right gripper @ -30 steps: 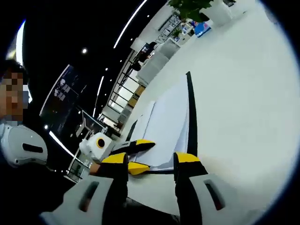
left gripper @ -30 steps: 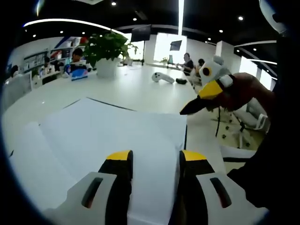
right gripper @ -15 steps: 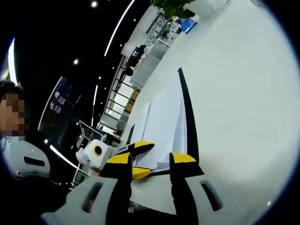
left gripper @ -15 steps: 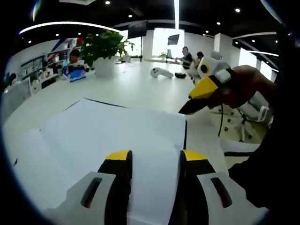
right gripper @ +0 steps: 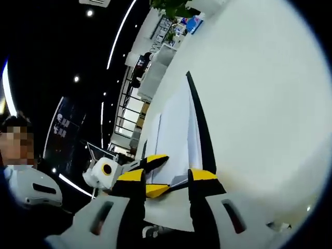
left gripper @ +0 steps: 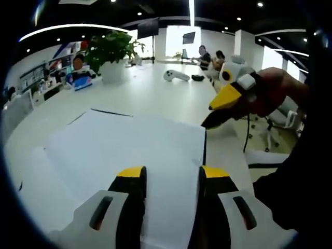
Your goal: Flip through the bound document one page at a time
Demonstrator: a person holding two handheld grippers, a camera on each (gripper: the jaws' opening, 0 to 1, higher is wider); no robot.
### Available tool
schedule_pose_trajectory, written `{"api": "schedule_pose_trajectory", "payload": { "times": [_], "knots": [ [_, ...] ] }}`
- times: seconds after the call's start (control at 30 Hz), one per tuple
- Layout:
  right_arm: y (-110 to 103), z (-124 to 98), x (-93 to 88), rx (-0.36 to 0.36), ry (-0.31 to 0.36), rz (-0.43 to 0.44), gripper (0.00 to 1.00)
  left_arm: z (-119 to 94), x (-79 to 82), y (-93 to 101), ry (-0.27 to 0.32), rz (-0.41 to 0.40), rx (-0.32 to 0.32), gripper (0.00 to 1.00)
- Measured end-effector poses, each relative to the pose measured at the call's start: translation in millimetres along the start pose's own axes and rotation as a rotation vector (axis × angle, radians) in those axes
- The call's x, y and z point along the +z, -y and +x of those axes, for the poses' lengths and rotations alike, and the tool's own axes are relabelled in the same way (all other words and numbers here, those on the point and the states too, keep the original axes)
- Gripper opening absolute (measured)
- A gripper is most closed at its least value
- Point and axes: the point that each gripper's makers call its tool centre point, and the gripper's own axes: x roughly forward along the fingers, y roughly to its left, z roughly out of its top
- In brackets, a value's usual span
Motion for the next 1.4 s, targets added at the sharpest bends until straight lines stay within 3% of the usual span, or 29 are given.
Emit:
{"api": "schedule_pose_trajectory", "payload": {
  "times": [0.33, 0.57, 0.73, 1.07, 1.4],
  "knots": [
    [0.4, -6.3, -3.8, -0.003, 0.015, 0.072, 0.30, -0.5, 1.9, 1.6, 0.006, -0.006, -0.005, 0.42],
    [-3.1, 6.5, 2.3, 0.005, 0.011, 0.071, 0.28, -0.4, 0.4, 0.0, 0.002, -0.001, 0.003, 0.43],
    [3.4, 14.8, 1.7, -0.026, 0.005, 0.062, 0.28, -0.2, 0.2, 0.1, -0.008, 0.004, 0.010, 0.43],
    [8.4, 36.5, -5.9, -0.062, -0.008, 0.094, 0.17, 2.7, 0.2, 5.0, -0.054, 0.056, 0.012, 0.41],
    [16.9, 41.3, -1.9, -0.112, 0.064, 0.164, 0.08, 2.4, -0.6, 5.2, -0.061, 0.063, 0.005, 0.41]
  ]
}}
